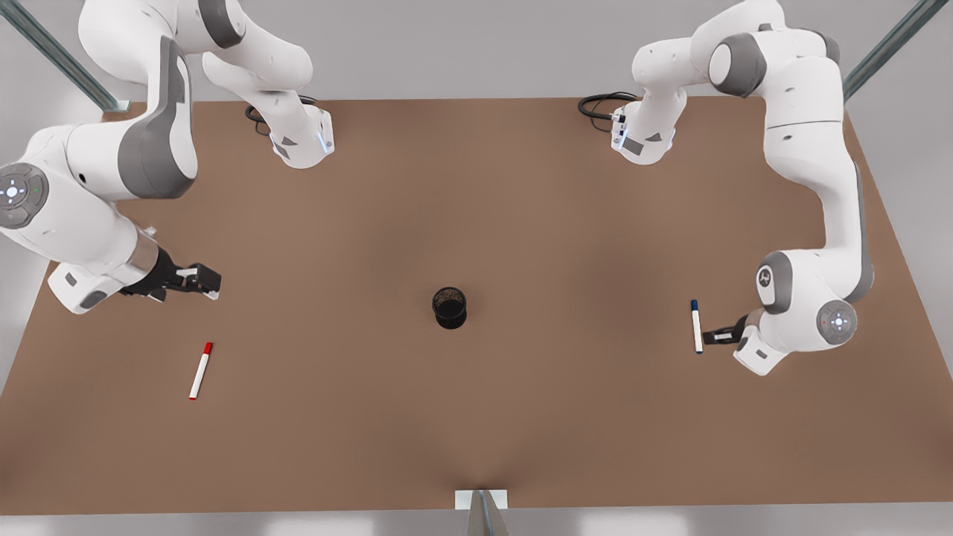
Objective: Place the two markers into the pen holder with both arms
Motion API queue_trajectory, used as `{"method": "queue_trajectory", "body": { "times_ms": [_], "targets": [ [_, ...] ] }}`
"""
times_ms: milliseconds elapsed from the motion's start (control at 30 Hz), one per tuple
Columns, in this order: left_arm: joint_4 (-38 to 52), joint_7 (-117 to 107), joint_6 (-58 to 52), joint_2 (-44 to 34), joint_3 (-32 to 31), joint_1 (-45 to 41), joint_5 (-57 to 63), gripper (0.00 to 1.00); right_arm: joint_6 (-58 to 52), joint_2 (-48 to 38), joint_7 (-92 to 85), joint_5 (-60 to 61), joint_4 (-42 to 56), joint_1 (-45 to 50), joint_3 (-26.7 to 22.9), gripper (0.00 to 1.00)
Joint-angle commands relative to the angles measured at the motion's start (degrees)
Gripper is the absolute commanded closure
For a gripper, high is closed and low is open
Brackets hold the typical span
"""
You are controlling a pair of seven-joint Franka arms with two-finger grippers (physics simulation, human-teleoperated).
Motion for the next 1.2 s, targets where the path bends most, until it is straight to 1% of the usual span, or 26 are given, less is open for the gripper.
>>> {"method": "queue_trajectory", "body": {
  "times_ms": [0,67,100,167,233,267,300,333,367,400,467,500,567,633,700,733,833,900,967,1033,1100,1167],
  "targets": [
    [-0.5,3.5,6.8,1.0,0.0,0.1,-0.1,0.4,1.4,0.6,0.8,0.1,0.0,-0.1,-0.1,0.0],
    [-0.6,5.1,6.8,1.5,0.0,0.1,0.1,0.41,1.7,1.1,0.7,0.2,0.1,-0.3,-0.2,0.0],
    [-0.7,7.6,6.8,2.0,0.0,0.2,2.3,0.41,3.3,2.2,0.7,0.1,0.0,-0.4,-0.2,0.0],
    [-1.0,9.7,7.9,3.1,0.0,0.4,2.4,0.41,9.4,7.3,-0.1,0.0,0.0,-2.3,-0.3,0.0],
    [-5.2,10.5,12.5,2.8,0.0,1.5,2.4,0.41,11.4,11.9,0.8,0.0,-0.1,-2.1,-0.3,0.0],
    [-6.9,11.6,16.0,3.0,0.0,1.7,2.4,0.41,13.4,15.8,0.7,-1.0,-0.1,-2.9,-0.4,0.0],
    [-7.4,11.9,17.0,3.1,0.0,1.9,2.4,0.41,18.5,19.1,0.0,-1.0,-0.1,-4.9,0.0,0.0],
    [-7.5,13.8,17.8,3.9,0.0,1.9,2.4,0.41,19.5,19.7,0.0,-0.9,-0.1,-5.4,0.1,0.0],
    [-8.2,14.2,18.1,3.9,0.0,1.8,2.4,0.41,21.5,22.5,-0.1,-1.3,0.4,-5.5,-0.6,0.0],
    [-9.2,14.2,19.0,3.9,0.0,1.7,2.4,0.41,26.5,24.4,-2.5,-2.1,0.5,-5.6,-1.5,0.0],
    [-10.3,14.2,20.7,4.1,0.0,1.8,2.4,0.41,26.9,26.4,-3.5,-2.3,0.7,-5.7,-2.6,0.0],
    [-10.3,14.2,21.9,4.8,0.0,1.9,2.3,0.41,28.7,28.0,-7.3,-2.1,0.8,-7.2,-2.9,0.0],
    [-10.2,14.4,22.8,5.2,0.0,1.9,2.4,0.42,31.2,29.9,-7.5,-1.8,0.3,-8.9,-2.9,0.0],
    [-10.2,16.9,22.8,5.3,0.0,1.8,2.4,0.43,31.5,31.2,-9.0,-1.9,-1.3,-11.7,-2.6,0.0],
    [-10.1,17.6,23.6,5.8,0.0,1.8,2.6,0.43,32.4,32.7,-8.7,-2.3,-1.2,-11.8,-2.8,0.0],
    [-10.0,17.9,23.8,6.3,0.0,1.9,2.6,0.43,33.5,34.8,-9.1,-4.3,-1.1,-12.1,-3.0,0.0],
    [-9.8,17.9,23.8,6.8,0.0,1.9,2.4,0.43,39.6,37.9,-10.9,-4.6,-1.2,-13.8,-3.0,0.01],
    [-9.9,17.9,23.8,6.8,0.0,1.9,2.6,0.43,39.6,38.8,-10.7,-5.3,-1.2,-13.8,-3.0,0.0],
    [-9.8,17.9,23.8,7.1,0.0,2.0,2.6,0.47,39.4,38.8,-10.7,-5.8,-1.1,-13.8,-2.9,0.26],
    [-9.9,17.9,23.8,7.1,0.0,2.0,2.6,0.53,39.1,38.6,-10.7,-5.9,-1.0,-13.7,-2.9,0.5],
    [-9.9,17.9,23.8,7.2,0.0,2.0,2.6,0.54,39.0,38.7,-10.7,-5.9,-1.2,-13.7,-2.9,0.61],
    [-9.8,17.9,23.8,7.2,0.0,2.0,2.6,0.58,38.2,38.6,-10.7,-5.9,-1.2,-13.6,-2.9,0.67]
  ]
}}
